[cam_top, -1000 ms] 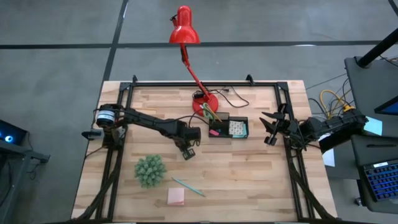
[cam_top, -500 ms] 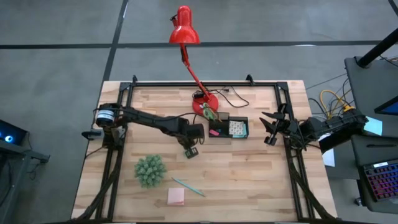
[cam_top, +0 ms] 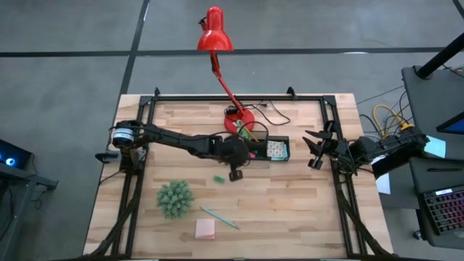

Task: Pick and place office supplies into organizer
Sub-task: Put the binder clip into the front left compartment of the desk organizer

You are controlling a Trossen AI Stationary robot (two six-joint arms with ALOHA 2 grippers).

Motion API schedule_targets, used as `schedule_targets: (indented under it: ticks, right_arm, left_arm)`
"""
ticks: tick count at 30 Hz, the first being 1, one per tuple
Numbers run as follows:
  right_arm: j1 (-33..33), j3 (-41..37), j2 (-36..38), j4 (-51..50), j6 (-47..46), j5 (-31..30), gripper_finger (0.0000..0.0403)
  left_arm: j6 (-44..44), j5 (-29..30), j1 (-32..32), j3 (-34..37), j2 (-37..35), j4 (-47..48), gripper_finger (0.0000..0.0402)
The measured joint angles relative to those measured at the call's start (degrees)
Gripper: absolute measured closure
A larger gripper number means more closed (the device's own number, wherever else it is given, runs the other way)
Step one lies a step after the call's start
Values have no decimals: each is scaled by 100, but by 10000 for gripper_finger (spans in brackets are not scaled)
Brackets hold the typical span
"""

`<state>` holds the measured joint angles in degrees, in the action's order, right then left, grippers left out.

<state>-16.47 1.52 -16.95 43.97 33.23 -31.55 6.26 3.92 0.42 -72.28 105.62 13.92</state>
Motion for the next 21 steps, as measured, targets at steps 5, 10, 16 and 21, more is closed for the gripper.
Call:
schedule_targets:
  ticks: [5, 10, 16, 21]
  right_arm:
    - [-2, 0, 0, -2, 0, 0, 303]
    - [-2, 0, 0, -2, 0, 0, 303]
    - [-2, 0, 0, -2, 0, 0, 303]
    - [-2, 0, 0, -2, 2, 0, 303]
  left_arm:
    - [-117, 655, 0, 77, 4, -301, 396]
    - [-116, 1216, 0, 216, 11, -516, 396]
    - [-75, 1266, 0, 425, 11, -1273, 396]
    - [-67, 1264, 0, 566, 11, -1535, 396]
